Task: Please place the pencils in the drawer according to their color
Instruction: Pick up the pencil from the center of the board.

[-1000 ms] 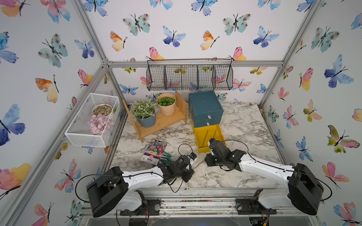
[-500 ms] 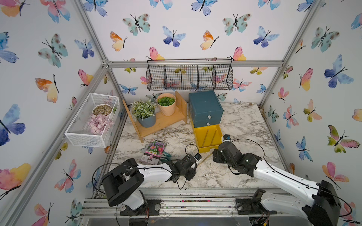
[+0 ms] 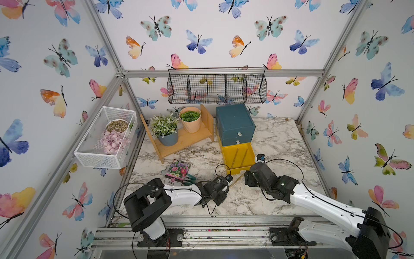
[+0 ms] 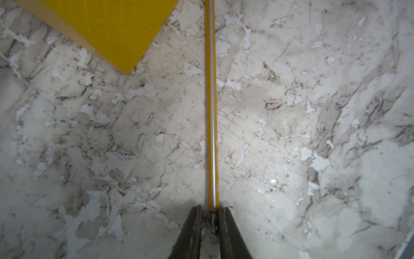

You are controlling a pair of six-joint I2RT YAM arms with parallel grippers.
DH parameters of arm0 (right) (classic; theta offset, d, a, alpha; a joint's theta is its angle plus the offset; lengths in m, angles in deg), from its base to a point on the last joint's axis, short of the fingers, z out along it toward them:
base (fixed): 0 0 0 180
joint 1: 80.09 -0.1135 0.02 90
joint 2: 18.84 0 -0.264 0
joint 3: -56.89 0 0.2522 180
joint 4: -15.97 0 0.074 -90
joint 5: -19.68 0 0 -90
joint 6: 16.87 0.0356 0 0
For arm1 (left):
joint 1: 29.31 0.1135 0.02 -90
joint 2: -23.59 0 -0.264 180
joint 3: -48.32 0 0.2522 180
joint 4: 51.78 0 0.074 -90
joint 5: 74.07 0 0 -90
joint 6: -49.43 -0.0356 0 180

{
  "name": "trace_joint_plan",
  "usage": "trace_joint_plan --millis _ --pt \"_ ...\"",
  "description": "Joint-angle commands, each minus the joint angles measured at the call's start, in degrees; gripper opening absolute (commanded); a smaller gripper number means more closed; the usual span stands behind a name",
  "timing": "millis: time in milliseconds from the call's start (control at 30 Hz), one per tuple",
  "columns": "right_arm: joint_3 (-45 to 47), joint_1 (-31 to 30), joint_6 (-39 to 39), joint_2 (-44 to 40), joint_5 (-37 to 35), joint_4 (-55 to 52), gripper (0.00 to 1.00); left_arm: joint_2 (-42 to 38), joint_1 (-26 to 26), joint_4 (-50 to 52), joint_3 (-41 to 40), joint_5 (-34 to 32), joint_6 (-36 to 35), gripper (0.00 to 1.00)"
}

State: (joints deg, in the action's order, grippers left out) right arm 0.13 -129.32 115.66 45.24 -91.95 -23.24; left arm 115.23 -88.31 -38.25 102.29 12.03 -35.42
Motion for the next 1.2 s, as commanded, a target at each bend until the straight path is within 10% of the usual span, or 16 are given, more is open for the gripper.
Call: trace_joint_plan --millis 0,1167 --pt "0.1 -0.3 0.6 -0.8 -2.8 -2.5 0.74 2.0 -0.1 7.4 1.4 -1.0 1.9 0.20" --pt "-0.8 -0.3 -1.6 -3.0 -7.6 -4.2 0.79 8.7 -0.1 29.1 10.9 0.2 5.3 0.24"
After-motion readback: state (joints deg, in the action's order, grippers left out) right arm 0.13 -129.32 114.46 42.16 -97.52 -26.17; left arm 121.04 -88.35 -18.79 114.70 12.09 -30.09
